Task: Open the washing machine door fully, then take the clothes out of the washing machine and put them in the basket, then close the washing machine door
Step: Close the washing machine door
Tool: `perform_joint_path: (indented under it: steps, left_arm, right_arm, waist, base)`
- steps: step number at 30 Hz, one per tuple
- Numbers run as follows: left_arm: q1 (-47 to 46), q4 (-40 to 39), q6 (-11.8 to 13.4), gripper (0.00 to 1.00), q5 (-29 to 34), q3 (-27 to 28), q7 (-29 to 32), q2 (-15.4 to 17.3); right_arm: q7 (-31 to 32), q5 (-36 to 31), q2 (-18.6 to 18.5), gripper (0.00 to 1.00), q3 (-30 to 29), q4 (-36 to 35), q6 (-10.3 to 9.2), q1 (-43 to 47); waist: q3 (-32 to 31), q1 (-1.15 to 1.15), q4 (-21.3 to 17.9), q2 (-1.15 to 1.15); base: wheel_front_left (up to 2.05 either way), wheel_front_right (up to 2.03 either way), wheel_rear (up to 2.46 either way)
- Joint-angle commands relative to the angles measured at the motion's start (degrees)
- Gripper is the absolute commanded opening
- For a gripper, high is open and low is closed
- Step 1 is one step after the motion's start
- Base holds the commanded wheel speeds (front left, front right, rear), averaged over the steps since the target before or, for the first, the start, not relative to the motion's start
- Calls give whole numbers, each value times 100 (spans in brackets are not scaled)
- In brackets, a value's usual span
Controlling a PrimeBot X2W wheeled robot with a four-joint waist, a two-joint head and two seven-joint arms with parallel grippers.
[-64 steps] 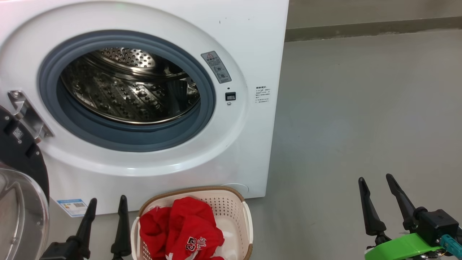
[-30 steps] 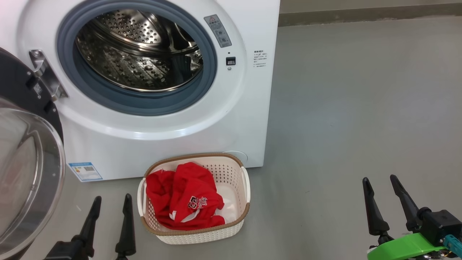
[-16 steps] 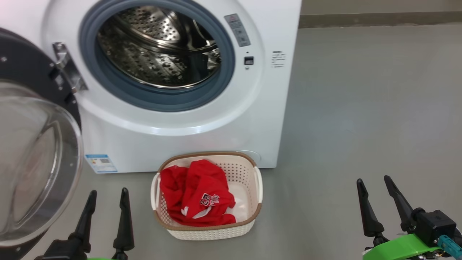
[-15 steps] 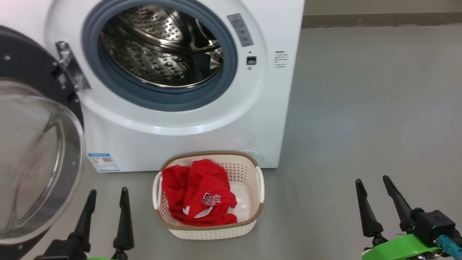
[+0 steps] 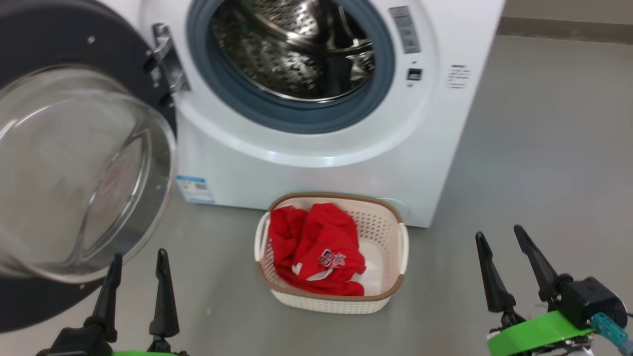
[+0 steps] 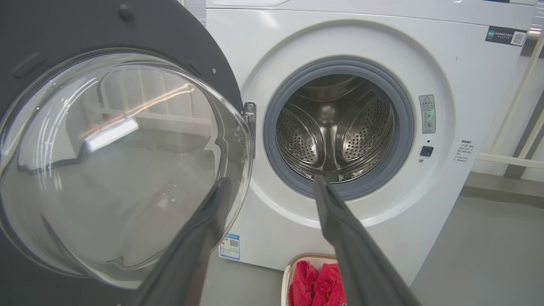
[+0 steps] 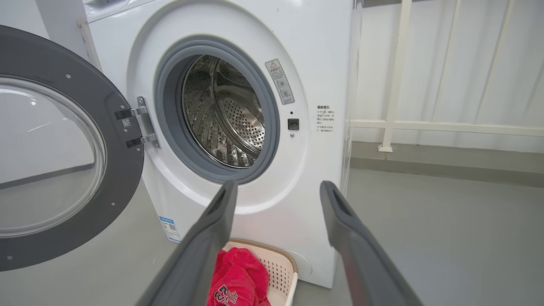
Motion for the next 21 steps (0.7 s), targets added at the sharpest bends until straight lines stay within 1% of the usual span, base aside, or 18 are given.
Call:
perform_joint_path:
  steps: [1,13,18,21]
  left_arm:
    - [-113,-203,60,100,42,184,4,68]
    - [-171,-225,200,100,47,171,-52,31]
    - [-159,-241,251,100,56,175,-67,34]
    - [-157,-251,275,100,62,186,-71,44]
  right_arm:
    - [-36,-71,-64,100,153,-192,26,-295]
    - [-36,-214,-64,100,277,-205,26,-556]
    - [-36,-231,-64,100,338,-205,26,-633]
    - [-36,-223,-64,100,357,-200,26,-639]
  waist:
    - [225,0,349,0]
    - [350,0,1212,0]
    - [308,0,1494,0]
    - [280,0,1579,0]
  base:
    - [0,0,0]
    - [0,0,0]
    - [0,0,0]
    - [0,0,0]
